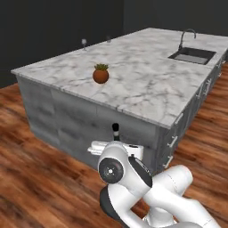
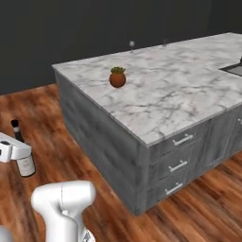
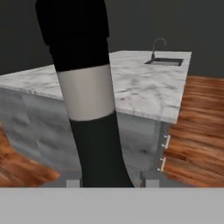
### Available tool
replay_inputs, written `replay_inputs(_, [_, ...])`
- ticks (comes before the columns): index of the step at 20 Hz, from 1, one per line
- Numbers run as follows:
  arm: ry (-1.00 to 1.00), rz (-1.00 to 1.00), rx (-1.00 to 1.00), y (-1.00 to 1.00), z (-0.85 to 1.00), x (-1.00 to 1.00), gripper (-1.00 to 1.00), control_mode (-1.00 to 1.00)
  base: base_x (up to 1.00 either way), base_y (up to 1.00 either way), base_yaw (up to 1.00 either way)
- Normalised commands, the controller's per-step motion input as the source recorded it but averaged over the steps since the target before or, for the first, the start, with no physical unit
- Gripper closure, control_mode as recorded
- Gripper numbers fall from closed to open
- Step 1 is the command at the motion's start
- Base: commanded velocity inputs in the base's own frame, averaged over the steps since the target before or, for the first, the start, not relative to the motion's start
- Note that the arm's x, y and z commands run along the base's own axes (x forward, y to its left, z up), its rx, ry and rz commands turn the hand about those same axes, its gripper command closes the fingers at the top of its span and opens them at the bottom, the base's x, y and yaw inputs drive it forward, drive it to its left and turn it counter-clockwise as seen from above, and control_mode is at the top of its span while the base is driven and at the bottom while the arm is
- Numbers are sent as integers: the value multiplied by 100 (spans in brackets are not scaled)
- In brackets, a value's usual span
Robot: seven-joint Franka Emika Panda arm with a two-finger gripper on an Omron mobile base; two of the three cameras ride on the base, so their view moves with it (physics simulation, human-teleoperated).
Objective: There is a wine glass and glass cup on the dining counter. Place the wine bottle next to the wine glass and the juice bottle next to the glass cup.
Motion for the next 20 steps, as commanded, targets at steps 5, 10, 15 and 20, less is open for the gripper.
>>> replay_inputs(5, [0, 0, 0, 0, 0, 0, 100, 100, 82, 19, 29])
replay_inputs(10, [0, 0, 0, 0, 0, 0, 100, 100, 88, 20, 26])
replay_inputs(15, [0, 0, 0, 0, 0, 0, 100, 100, 93, 24, 18])
replay_inputs(20, [0, 0, 0, 0, 0, 0, 100, 100, 94, 28, 14])
